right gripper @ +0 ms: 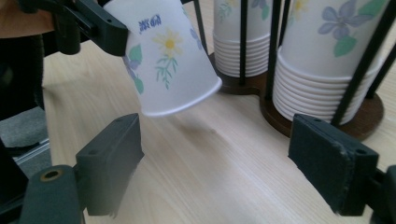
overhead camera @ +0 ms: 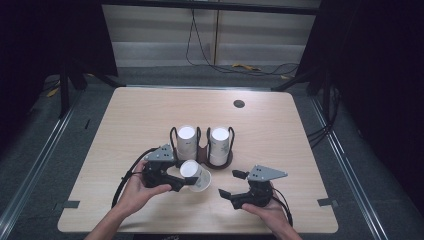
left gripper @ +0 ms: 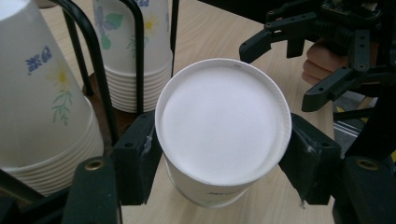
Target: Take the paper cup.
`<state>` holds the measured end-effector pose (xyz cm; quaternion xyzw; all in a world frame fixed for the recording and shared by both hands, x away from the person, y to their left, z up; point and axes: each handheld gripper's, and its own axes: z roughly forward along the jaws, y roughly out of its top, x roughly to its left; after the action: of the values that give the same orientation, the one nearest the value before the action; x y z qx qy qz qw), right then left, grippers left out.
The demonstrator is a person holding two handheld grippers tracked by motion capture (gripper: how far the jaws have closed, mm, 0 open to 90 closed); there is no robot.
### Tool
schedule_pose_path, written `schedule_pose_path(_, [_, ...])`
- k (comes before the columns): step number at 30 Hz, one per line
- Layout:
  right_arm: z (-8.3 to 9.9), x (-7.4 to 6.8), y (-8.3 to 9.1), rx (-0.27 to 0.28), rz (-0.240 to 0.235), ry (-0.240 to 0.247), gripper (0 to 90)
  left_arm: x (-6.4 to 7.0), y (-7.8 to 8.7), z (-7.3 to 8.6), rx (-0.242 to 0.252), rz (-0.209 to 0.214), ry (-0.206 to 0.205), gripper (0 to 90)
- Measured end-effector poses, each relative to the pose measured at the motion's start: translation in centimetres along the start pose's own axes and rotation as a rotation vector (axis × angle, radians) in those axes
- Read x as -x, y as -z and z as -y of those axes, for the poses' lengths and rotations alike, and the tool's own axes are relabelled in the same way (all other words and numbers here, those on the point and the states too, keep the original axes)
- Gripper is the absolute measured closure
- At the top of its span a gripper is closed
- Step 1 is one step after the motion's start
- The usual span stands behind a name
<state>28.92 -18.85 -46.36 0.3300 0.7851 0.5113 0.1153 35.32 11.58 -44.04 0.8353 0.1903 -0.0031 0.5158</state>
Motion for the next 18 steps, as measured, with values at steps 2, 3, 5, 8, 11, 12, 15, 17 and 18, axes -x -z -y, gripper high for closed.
schedule_pose_path(2, [0.0,-0.1,-0.1,0.005,-0.014,0.006,17.9,0.1,-0.2,0.0,0.003,0.011,0.007,34.6])
schedule_pose_path(3, [0.0,-0.1,-0.2,0.005,-0.019,0.008,17.9,0.3,-0.3,0.1,0.008,0.013,0.009,34.6])
schedule_pose_path(5, [0.1,-0.2,-0.3,0.004,-0.034,0.012,17.9,0.4,-0.5,0.1,0.01,0.028,0.011,34.7])
schedule_pose_path(8, [0.1,-0.3,-0.3,0.011,-0.054,0.015,17.6,0.6,-0.5,-0.1,0.018,0.043,0.014,34.7])
schedule_pose_path(11, [0.1,-0.3,-0.3,0.029,-0.077,0.011,17.2,0.9,-0.4,-0.4,0.042,0.067,0.018,34.8])
schedule_pose_path(12, [0.0,-0.3,-0.2,0.037,-0.089,0.01,16.9,1.0,-0.4,-0.5,0.046,0.07,0.019,34.8])
schedule_pose_path(15, [0.0,-0.3,-0.2,0.055,-0.108,0.007,16.2,1.2,-0.3,-0.9,0.061,0.084,0.016,34.8])
schedule_pose_path(17, [-0.1,-0.3,-0.1,0.064,-0.118,0.008,15.6,1.4,-0.3,-1.0,0.064,0.095,0.016,34.8])
schedule_pose_path(18, [-0.1,-0.3,-0.1,0.068,-0.124,0.008,15.2,1.5,-0.4,-1.1,0.061,0.1,0.009,34.8])
